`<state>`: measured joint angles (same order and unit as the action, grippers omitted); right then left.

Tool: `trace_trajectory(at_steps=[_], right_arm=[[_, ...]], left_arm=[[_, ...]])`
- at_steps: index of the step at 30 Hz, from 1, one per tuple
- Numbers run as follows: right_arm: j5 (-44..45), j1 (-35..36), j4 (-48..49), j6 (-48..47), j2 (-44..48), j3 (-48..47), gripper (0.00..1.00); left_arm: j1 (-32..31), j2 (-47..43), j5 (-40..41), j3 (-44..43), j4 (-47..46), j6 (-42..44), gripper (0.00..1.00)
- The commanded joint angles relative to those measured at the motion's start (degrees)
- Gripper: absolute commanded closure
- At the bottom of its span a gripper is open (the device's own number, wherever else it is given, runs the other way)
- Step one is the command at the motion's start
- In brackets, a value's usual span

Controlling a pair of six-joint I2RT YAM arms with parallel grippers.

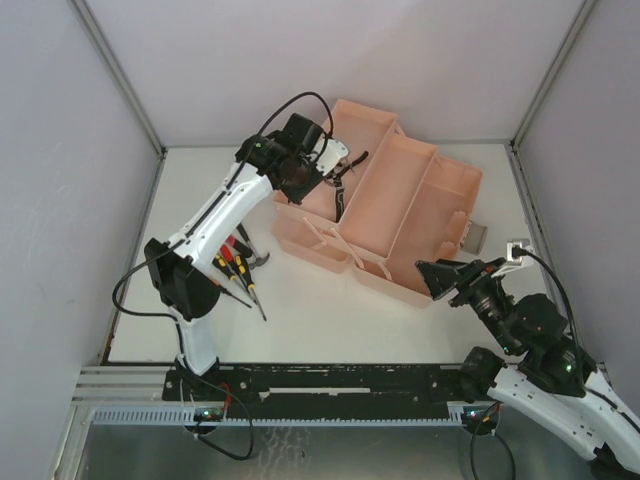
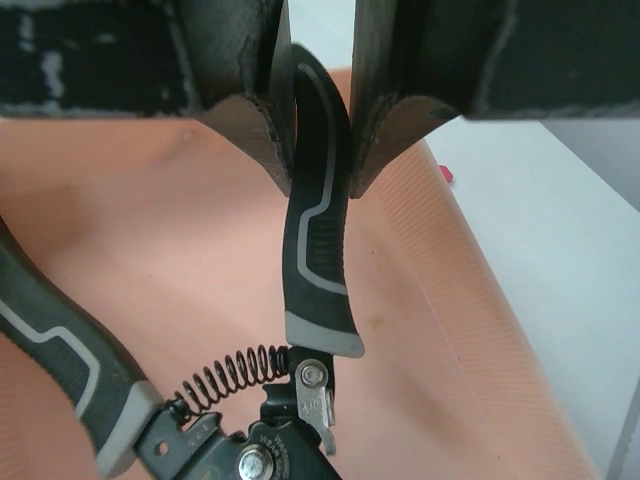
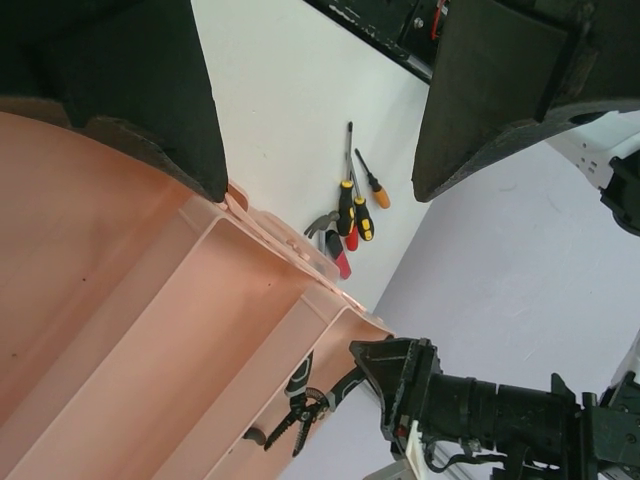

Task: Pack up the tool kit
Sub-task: Place the pliers at the center of the board.

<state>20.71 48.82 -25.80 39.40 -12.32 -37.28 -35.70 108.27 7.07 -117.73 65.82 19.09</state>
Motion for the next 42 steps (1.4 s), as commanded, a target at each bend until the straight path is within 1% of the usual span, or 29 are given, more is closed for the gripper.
trace_trajectory(at_steps=[1, 5, 11, 15, 17, 19, 21, 22, 23, 25, 28, 31, 35, 37, 38, 42], right_arm=[[0.87, -0.30, 0.05, 0.59, 0.75, -1.49, 0.25], [0.94, -0.31, -0.68, 0.99, 1.23, -1.51, 0.25], [1.25, -0.39, -1.19, 1.55, 2.11, -1.54, 0.25], [1.34, -0.39, -1.77, 1.86, 2.54, -1.54, 0.25], [1.14, -0.37, -1.83, 1.74, 2.77, -1.49, 0.25], [1.15, -0.39, -2.18, 1.95, 2.98, -1.55, 0.25], [1.15, -0.38, -2.37, 1.89, 3.15, -1.49, 0.25], [1.16, -0.38, -2.52, 1.89, 3.25, -1.53, 0.25], [1.26, -0.39, -2.76, 2.05, 3.45, -1.52, 0.25], [1.55, -0.39, -3.13, 2.61, 4.18, -1.56, 0.25], [2.16, -0.39, -3.63, 2.72, 4.70, -1.50, 0.25], [3.04, -0.39, -4.14, 2.79, 5.33, -1.54, 0.24], [4.11, -0.37, -4.96, 2.74, 6.56, -1.54, 0.24], [4.95, -0.39, -5.35, 2.94, 7.35, -1.52, 0.23], [5.23, -0.37, -5.55, 3.04, 7.67, -1.56, 0.23], [5.91, -0.30, -6.18, 3.23, 8.74, -1.48, 0.23]], left_arm=[[-0.03, -0.89, -2.46, -6.17, 2.36, 0.39, 0.73], [0.04, -1.72, -1.61, -6.19, 2.53, 0.04, 0.71], [0.02, -2.81, -3.35, -6.12, 2.30, 0.21, 0.63], [0.07, -2.57, -3.47, -5.81, 2.32, -0.47, 0.62], [0.07, -3.36, -4.25, -5.52, 1.49, -1.14, 0.61], [0.10, -5.77, -4.72, -3.22, -1.38, -1.95, 0.59], [0.38, -7.56, -5.85, -0.83, -4.37, -2.38, 0.60], [0.69, -7.71, -7.03, -0.48, -4.53, -2.27, 0.63], [1.02, -7.26, -7.68, -0.70, -4.11, -2.21, 0.67], [1.31, -5.16, -7.84, -2.72, -1.40, -1.92, 0.69], [1.48, -1.41, -7.14, -6.78, 2.97, -1.97, 0.65], [1.48, -0.34, -7.24, -6.74, 2.83, -2.04, 0.58], [1.54, 1.17, -8.20, -7.32, 3.15, -1.93, 0.57], [1.59, 1.90, -8.22, -7.41, 3.15, -2.14, 0.59], [1.68, 2.25, -7.80, -7.54, 3.12, -2.33, 0.63], [2.12, 3.13, -7.81, -8.67, 2.41, -2.82, 0.81]])
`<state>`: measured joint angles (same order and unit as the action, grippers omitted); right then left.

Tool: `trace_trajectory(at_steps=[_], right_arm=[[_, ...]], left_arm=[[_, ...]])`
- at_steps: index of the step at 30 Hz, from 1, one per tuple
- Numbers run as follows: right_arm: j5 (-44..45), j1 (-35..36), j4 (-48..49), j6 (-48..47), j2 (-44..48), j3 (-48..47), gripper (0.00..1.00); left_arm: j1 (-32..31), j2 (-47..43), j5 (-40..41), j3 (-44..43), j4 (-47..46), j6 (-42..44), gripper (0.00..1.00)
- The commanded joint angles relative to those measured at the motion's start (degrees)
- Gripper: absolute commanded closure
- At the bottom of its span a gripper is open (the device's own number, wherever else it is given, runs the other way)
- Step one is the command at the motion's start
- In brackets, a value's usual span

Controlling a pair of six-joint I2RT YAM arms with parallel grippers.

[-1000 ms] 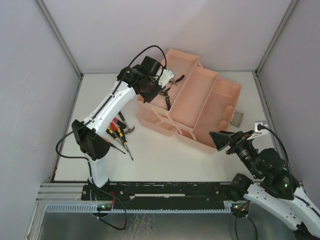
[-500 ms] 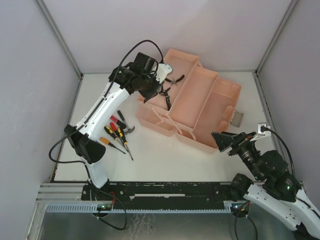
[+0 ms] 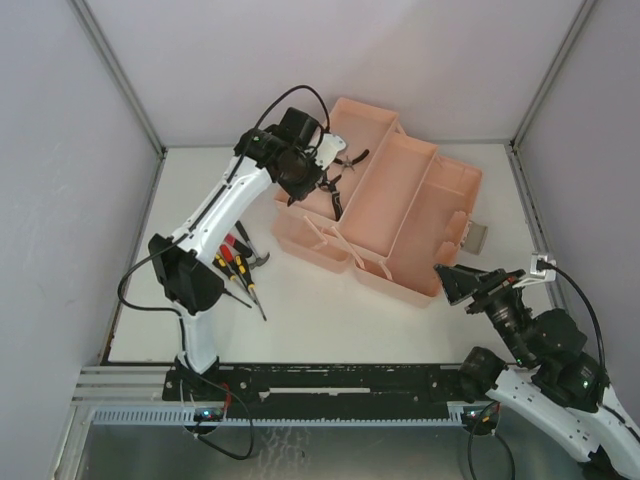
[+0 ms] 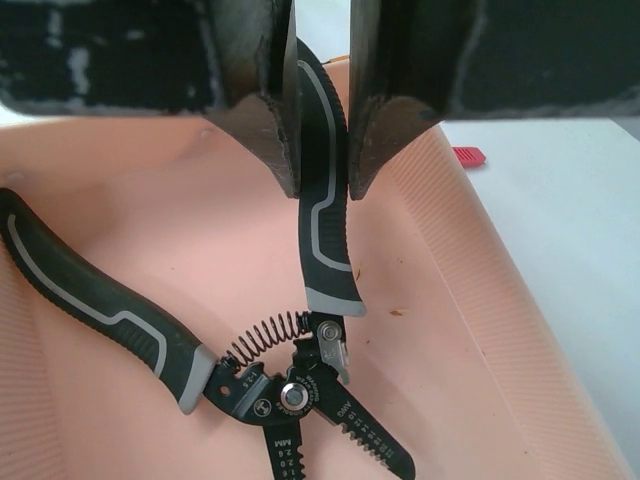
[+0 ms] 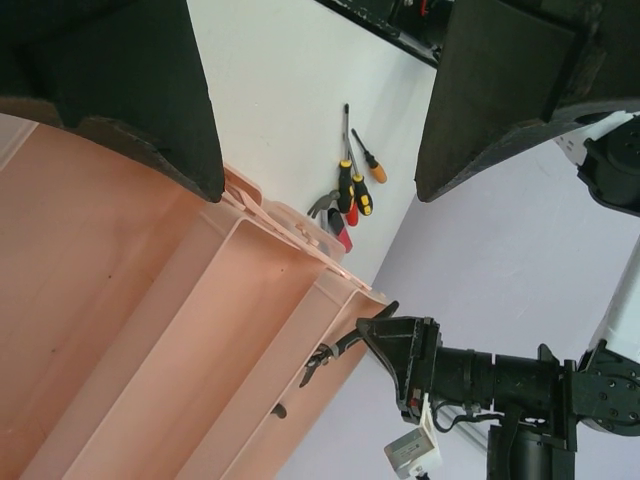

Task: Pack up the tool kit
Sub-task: Place the pliers at the center of the board.

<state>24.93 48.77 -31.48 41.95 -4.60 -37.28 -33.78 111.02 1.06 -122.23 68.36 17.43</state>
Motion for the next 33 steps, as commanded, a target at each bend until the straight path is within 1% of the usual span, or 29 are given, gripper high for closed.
trace_trajectory(at_steps=[1, 3, 5, 8, 13, 16, 18, 20, 21, 23, 26, 29, 32, 33], right_arm=[[1.96, -0.26, -0.57, 0.61, 1.15, -1.52, 0.22], [2.28, -0.26, -0.77, 0.83, 1.22, -1.51, 0.22], [2.32, -0.26, -0.73, 0.93, 1.18, -1.51, 0.22], [2.30, -0.28, -0.53, 0.91, 1.22, -1.49, 0.22], [2.28, -0.26, 0.06, 1.28, 0.94, -1.56, 0.22], [1.89, -0.26, 0.79, 1.28, 0.47, -1.50, 0.22], [1.65, -0.26, 0.98, 1.44, 0.09, -1.54, 0.22], [1.54, -0.28, 0.87, 1.46, -0.14, -1.49, 0.21], [1.53, -0.26, 0.77, 1.45, -0.13, -1.48, 0.21], [1.59, -0.27, 0.57, 1.46, 0.09, -1.48, 0.21], [1.75, -0.26, 0.53, 1.46, 0.77, -1.54, 0.21], [1.29, -0.26, 0.75, 0.96, 1.09, -1.56, 0.21], [0.77, -0.26, 1.16, 1.06, 0.88, -1.50, 0.21], [0.38, -0.26, 1.49, 0.83, 0.64, -1.52, 0.21]], left_arm=[[0.21, 0.15, -1.81, -4.11, -0.91, -1.27, 0.84], [0.18, -0.26, -2.68, -4.05, -2.61, -1.01, 0.88], [0.16, -0.37, -4.15, -4.19, -3.64, -0.17, 0.89], [0.17, 0.19, -2.46, -5.00, -4.35, 0.61, 0.91], [0.25, 1.34, -2.08, -5.76, -5.06, 2.42, 0.90], [0.25, 2.50, -3.62, -7.68, -5.17, 3.11, 0.87], [0.23, 3.32, -4.88, -8.77, -5.72, 3.09, 0.86], [0.28, 3.54, -4.07, -8.74, -6.80, 2.23, 0.86], [0.37, 3.70, -4.02, -8.66, -6.70, 2.02, 0.83], [0.31, 3.85, -4.82, -8.26, -6.42, 2.24, 0.65], [0.38, 2.86, -3.43, -7.93, -6.93, 0.98, 0.60], [0.38, -0.99, -4.49, -6.81, -9.77, -0.42, 0.50], [0.38, -6.81, -5.56, -5.38, -12.45, -1.53, 0.48], [0.37, -9.25, -5.70, -3.69, -13.78, -2.19, 0.48]])
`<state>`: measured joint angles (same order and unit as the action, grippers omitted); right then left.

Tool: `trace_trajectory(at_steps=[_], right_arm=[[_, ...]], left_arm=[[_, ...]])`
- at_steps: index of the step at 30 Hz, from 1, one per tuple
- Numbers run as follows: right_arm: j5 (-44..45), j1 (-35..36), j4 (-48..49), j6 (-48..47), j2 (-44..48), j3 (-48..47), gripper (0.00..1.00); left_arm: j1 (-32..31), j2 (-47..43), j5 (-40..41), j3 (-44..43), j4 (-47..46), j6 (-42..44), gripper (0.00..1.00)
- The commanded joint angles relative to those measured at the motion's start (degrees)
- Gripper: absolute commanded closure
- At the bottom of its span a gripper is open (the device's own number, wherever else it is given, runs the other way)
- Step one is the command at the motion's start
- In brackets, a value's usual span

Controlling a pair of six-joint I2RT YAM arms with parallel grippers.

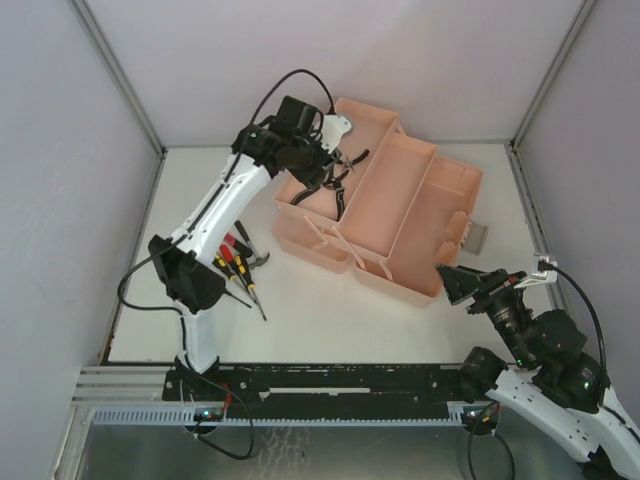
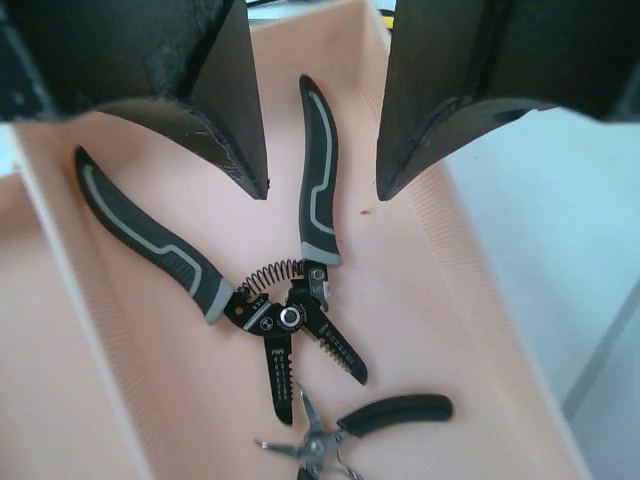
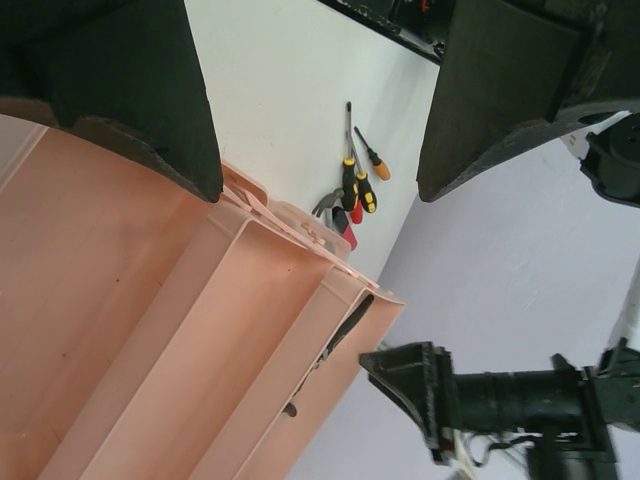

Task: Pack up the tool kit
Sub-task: Place the pliers at the center of the board, then pick up the screwdriver from the center of the board.

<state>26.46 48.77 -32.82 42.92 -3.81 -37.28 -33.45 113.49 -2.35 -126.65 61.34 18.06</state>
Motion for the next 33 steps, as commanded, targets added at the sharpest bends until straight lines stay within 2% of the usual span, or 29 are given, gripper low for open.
trace_trajectory(at_steps=[1, 4, 6, 7, 8, 9, 11, 14, 19, 22, 25, 31, 33], right_arm=[[-1.71, -0.26, 3.23, -0.45, -0.28, -1.49, 0.21], [-2.89, -0.26, 3.32, -1.77, -1.44, -1.52, 0.20], [-3.48, -0.26, 3.13, -3.08, -2.33, -1.66, 0.18], [-4.12, -0.26, 2.97, -3.86, -2.74, -1.80, 0.17], [-4.76, -0.26, 3.01, -4.72, -3.11, -1.91, 0.15], [-5.37, -0.26, 2.69, -5.46, -3.39, -2.00, 0.13], [-5.85, -0.26, 0.93, -6.39, -3.81, -2.78, 0.11], [-5.28, -0.26, -1.61, -6.93, -3.24, -3.37, 0.08], [-4.93, -0.26, -3.58, -8.20, 0.17, -3.59, 0.07], [-3.32, -0.26, -4.25, -8.61, 1.56, -3.60, 0.06], [-2.25, -0.26, -4.72, -8.62, 1.52, -3.63, 0.06], [-0.58, -0.26, -5.63, -7.28, -0.40, -3.60, 0.05], [0.42, -0.27, -6.42, -6.51, -0.55, -3.66, 0.05]], left_arm=[[0.05, -14.97, -2.48, 3.38, -9.28, -3.42, 0.48], [0.05, -27.74, 0.20, 19.03, -22.49, -6.30, 0.40], [0.14, -36.64, 3.82, 30.96, -33.83, -9.18, 0.25], [0.17, -40.64, 6.67, 35.92, -38.55, -11.35, 0.13], [0.22, -44.18, 8.49, 40.36, -42.50, -13.39, 0.05], [0.29, -48.38, 9.89, 43.66, -44.75, -14.72, 0.01], [0.32, -52.99, 12.87, 48.56, -46.36, -17.06, 0.00], [0.27, -57.87, 21.02, 53.37, -44.16, -22.30, 0.00], [0.56, -67.99, 35.09, 64.62, -37.91, -36.17, 0.00], [2.43, -73.98, 36.09, 71.36, -34.59, -42.99, 0.00], [4.00, -74.50, 35.23, 75.44, -28.39, -49.07, 0.00], [5.32, -70.35, 42.90, 80.59, -16.77, -68.59, 0.00], [5.33, -69.93, 43.38, 82.06, -16.34, -70.63, 0.00]])
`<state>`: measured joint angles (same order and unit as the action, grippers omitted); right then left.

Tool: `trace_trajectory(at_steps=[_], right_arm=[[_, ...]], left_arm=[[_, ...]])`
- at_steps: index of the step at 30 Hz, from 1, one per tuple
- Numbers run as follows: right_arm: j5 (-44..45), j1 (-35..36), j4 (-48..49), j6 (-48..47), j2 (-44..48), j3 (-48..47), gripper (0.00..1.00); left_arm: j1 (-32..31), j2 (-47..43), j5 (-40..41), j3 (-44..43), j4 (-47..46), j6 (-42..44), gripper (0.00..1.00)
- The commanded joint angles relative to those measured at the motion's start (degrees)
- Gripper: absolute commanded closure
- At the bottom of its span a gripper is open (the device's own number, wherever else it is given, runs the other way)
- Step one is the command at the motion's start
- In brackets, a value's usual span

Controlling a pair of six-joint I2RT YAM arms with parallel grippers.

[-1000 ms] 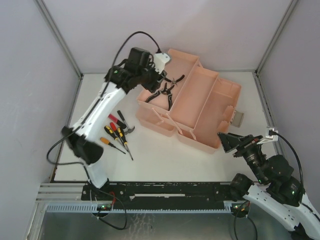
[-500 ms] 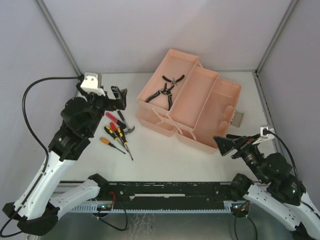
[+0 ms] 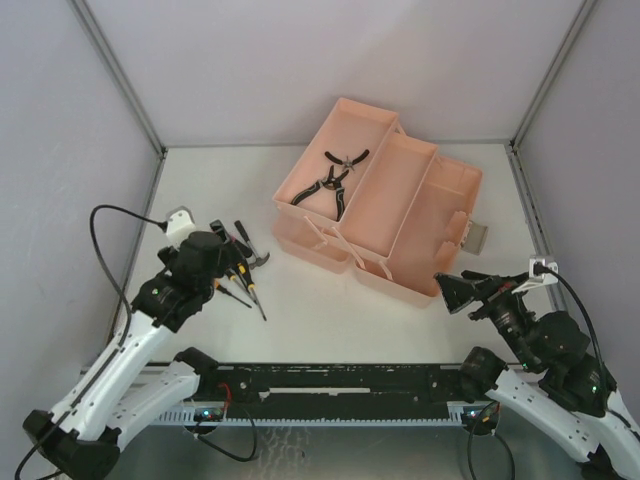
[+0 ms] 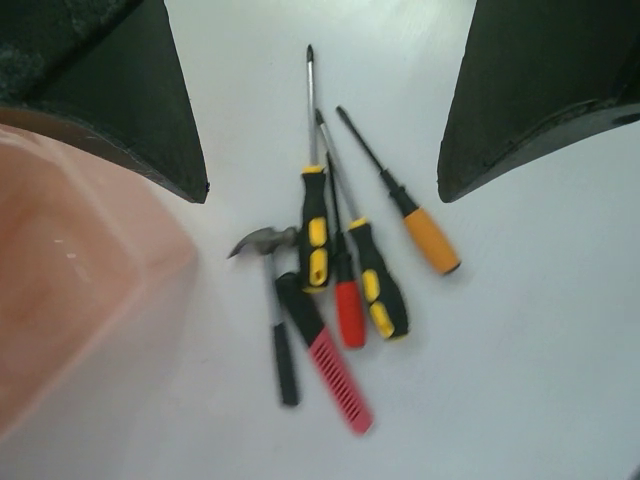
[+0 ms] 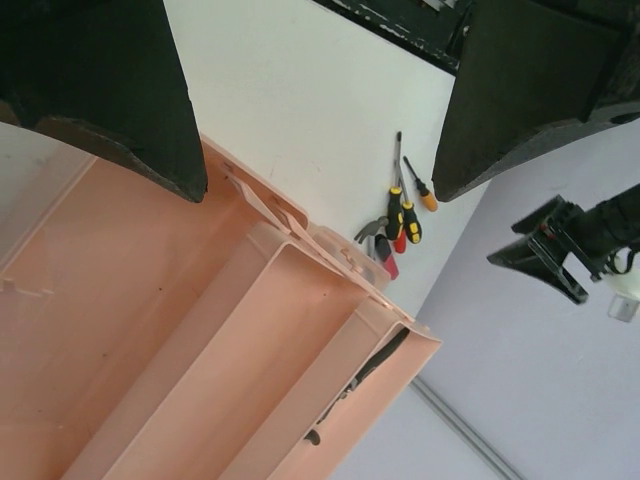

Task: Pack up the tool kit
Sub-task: Pick up the screwdriver from the center of the board.

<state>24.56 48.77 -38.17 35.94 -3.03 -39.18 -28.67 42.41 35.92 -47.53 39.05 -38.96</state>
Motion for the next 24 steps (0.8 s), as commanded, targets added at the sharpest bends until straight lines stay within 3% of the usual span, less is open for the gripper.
trace_trajectory(at_steps=[1, 9, 14, 24], right_arm=[[3.02, -0.26, -1.37, 0.79, -1.48, -1.76, 0.05], [5.40, -0.26, -2.76, 2.69, -1.52, -1.77, 0.05], [5.99, -0.25, -3.00, 3.03, -0.93, -1.73, 0.05], [7.26, -0.21, -3.27, 3.81, -0.42, -1.70, 0.05]], left_arm=[[0.54, 1.36, 5.20, 3.48, 6.36, -14.88, 0.00], [6.15, 1.90, -1.27, 12.33, -0.24, -17.66, 0.00], [13.78, 2.89, -9.15, 17.25, -6.64, -18.83, 0.00], [15.35, 14.94, -8.97, 10.55, -1.68, -21.92, 0.09]])
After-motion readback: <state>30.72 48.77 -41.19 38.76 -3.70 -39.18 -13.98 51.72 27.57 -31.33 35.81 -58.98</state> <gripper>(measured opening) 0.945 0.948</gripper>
